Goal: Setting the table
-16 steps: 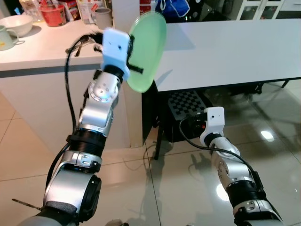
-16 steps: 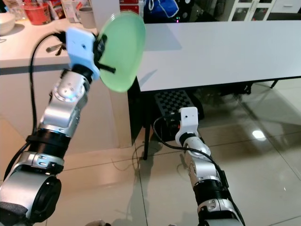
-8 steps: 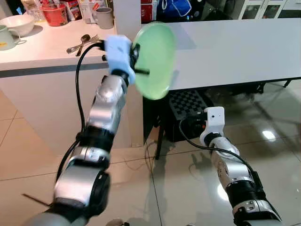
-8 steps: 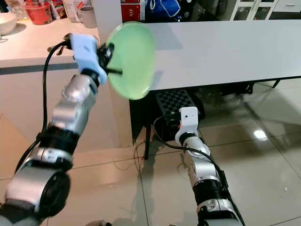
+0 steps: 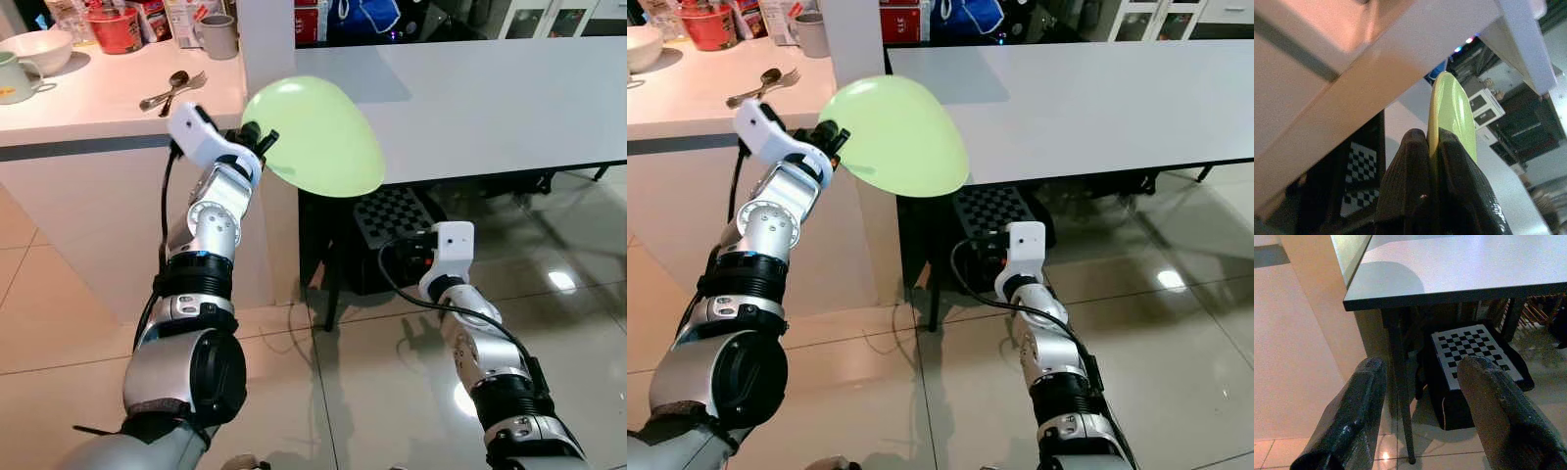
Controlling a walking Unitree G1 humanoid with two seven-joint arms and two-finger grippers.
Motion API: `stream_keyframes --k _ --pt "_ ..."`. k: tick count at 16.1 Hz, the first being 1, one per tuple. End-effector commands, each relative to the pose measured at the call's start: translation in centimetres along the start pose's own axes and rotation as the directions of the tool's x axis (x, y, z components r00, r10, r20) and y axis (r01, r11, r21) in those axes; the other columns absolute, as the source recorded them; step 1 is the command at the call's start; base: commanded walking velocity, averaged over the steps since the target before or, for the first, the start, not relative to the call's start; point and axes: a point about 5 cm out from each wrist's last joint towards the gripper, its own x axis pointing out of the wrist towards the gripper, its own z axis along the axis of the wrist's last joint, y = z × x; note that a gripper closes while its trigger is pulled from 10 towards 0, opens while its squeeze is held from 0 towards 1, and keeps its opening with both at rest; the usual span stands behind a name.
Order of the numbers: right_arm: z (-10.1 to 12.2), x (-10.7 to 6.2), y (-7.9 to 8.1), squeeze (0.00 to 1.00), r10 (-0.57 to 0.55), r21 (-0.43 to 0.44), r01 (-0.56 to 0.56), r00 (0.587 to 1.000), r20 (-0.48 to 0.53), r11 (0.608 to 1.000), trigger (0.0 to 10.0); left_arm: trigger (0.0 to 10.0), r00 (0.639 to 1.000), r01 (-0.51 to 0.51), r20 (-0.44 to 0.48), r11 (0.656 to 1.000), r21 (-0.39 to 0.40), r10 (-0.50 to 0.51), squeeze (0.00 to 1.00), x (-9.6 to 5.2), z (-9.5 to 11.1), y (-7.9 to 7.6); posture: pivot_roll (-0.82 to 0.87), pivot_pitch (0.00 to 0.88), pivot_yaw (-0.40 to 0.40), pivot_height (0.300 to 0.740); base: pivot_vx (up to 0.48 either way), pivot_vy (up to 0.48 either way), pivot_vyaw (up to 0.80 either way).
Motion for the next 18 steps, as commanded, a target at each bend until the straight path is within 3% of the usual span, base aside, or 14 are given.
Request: stream_keyframes --k 1,3,6,16,18 --pt "0.8 0.3 -0.3 0.00 -0.020 0.019 0.020 0.999 0.024 1.000 10.0 0.0 1.000 0.006 -0.008 0.999 -0.047 -0.006 0.00 -0.2 -0.3 -0.5 -0.03 0.000 0.032 0.740 0.000 0.000 0.00" --pt "0.9 0.3 -0.4 0.00 -0.023 0.021 0.022 0.999 0.026 1.000 10.0 0.0 0.999 -0.019 -0.047 0.996 -0.085 0.015 0.00 -0.4 -1.4 -0.4 -0.03 0.000 0.032 0.740 0.000 0.000 0.00" --pt "1.0 0.4 -0.2 0.00 -0.018 0.024 0.017 0.999 0.027 1.000 10.0 0.0 0.998 0.012 -0.067 0.998 -0.054 -0.015 0.00 -0.5 -2.4 -1.2 -0.03 0.000 0.029 0.740 0.000 0.000 0.00" --pt "0.7 0.3 0.3 0.00 0.000 0.005 0.000 1.000 0.021 1.000 10.0 0.0 0.995 0.101 -0.045 0.974 0.202 -0.094 0.00 -0.9 -3.2 -2.3 -0.04 0.000 0.033 0.740 0.000 0.000 0.00" --pt "0.6 0.2 0.3 0.00 0.002 0.003 -0.002 1.000 0.018 1.000 10.0 0.0 0.994 0.111 -0.038 0.965 0.239 -0.105 0.00 -1.0 -3.2 -2.6 -0.04 0.000 0.035 0.740 0.360 0.000 0.00"
